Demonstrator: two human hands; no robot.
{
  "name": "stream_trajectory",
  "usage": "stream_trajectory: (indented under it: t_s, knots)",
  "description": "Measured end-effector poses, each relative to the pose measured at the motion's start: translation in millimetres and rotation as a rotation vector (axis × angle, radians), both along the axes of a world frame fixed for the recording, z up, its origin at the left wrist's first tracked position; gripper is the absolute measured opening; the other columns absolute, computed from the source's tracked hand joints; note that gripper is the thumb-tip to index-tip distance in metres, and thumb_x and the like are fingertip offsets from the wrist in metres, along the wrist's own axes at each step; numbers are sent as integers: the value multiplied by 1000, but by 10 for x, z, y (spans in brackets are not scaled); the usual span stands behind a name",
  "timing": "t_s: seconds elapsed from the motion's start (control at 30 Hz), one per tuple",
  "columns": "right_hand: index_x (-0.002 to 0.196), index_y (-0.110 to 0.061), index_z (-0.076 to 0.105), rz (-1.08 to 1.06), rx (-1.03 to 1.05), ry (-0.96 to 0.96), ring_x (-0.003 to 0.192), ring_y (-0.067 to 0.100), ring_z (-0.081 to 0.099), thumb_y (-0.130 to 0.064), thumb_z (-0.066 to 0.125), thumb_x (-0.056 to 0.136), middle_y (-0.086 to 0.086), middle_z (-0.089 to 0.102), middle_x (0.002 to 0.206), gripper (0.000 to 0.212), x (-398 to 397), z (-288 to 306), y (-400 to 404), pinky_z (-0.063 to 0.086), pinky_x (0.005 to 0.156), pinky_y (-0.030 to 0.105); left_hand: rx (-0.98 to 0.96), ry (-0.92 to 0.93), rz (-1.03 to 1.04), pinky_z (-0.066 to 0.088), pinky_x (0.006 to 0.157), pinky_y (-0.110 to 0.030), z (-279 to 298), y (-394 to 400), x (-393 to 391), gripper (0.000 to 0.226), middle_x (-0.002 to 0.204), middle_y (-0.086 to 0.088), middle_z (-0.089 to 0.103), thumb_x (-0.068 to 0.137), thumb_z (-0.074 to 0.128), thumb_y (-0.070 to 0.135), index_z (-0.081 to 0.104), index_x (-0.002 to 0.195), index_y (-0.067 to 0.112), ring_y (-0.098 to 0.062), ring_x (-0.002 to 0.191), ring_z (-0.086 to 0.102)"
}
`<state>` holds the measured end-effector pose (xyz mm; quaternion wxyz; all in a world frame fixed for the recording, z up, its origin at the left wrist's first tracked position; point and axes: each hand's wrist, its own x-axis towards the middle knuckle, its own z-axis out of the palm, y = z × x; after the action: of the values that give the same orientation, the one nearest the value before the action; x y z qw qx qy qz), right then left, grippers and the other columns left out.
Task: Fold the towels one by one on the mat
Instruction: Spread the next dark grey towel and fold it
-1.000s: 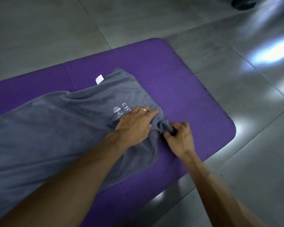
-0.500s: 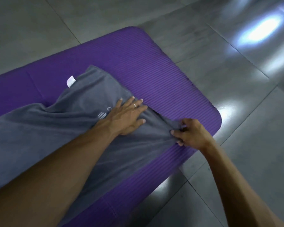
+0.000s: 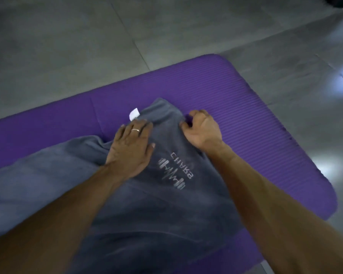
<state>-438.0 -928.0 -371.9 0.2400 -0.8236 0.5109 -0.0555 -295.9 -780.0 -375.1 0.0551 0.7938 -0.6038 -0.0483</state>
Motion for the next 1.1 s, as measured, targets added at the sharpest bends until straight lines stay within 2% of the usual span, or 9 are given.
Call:
stream_trajectory:
  t_s: [0.13,0.3,0.37,0.5,0.57,0.67,0.77,0.93,1.1]
  knots:
    - [111,-15,59,119,-26,23,109,32,59,-34,60,89,11,60,117,29,396,-62,-145,46,86,36,110,-16,395,30,105,-48,-16,-52,382,56,137,-18,45,93,53,36,40,139,6,-35,128,41]
    - [87,-22,59,-97,-31,-150,93,25,62,-24,60,82,3,66,92,6,200,-76,-397,46,80,28,-97,44,304,35,89,-41,17,-365,302,15,93,-5,61,95,52,26,52,105,14,-30,98,57]
    - [94,-23,55,-156,66,-274,85,17,60,-23,65,78,-8,61,79,19,117,-34,-468,40,75,21,-156,122,261,35,87,-39,23,-508,240,16,90,0,58,94,52,20,46,109,16,-28,96,57]
    - [131,-24,43,-119,289,-382,89,11,59,-38,71,83,-11,58,85,57,332,28,-624,43,85,24,-78,292,267,33,98,-41,1,-572,225,58,116,-4,59,87,62,31,34,136,20,-26,114,50]
    - [134,-20,45,-101,313,-339,95,13,61,-33,70,86,-7,61,89,56,510,-8,-733,45,91,26,-85,360,357,31,102,-42,24,-536,289,57,118,-4,61,88,59,42,40,136,19,-26,117,51]
    - [121,-14,62,-172,287,-365,101,12,62,-16,67,86,-1,67,104,35,640,-49,-866,46,90,18,-31,470,513,39,102,-40,47,-500,475,23,109,-6,68,93,51,35,65,108,23,-29,109,59]
    - [105,-11,71,-223,185,-427,101,10,63,-12,65,87,-1,68,103,19,644,-25,-960,45,95,17,-68,554,532,50,91,-41,116,-620,626,11,101,-5,69,93,52,24,62,89,27,-28,98,63]
    - [117,-13,64,-223,171,-368,104,16,63,-26,66,88,4,70,105,32,503,2,-1082,45,102,28,-61,340,503,38,100,-44,112,-1047,616,23,122,-9,57,94,51,26,58,116,23,-31,116,52]
    - [118,-11,66,-175,41,-149,104,21,65,-24,64,89,6,71,106,32,-315,40,-688,40,90,19,-49,136,-1,32,103,-44,22,-1053,10,47,138,-11,42,96,47,28,40,143,22,-31,126,40]
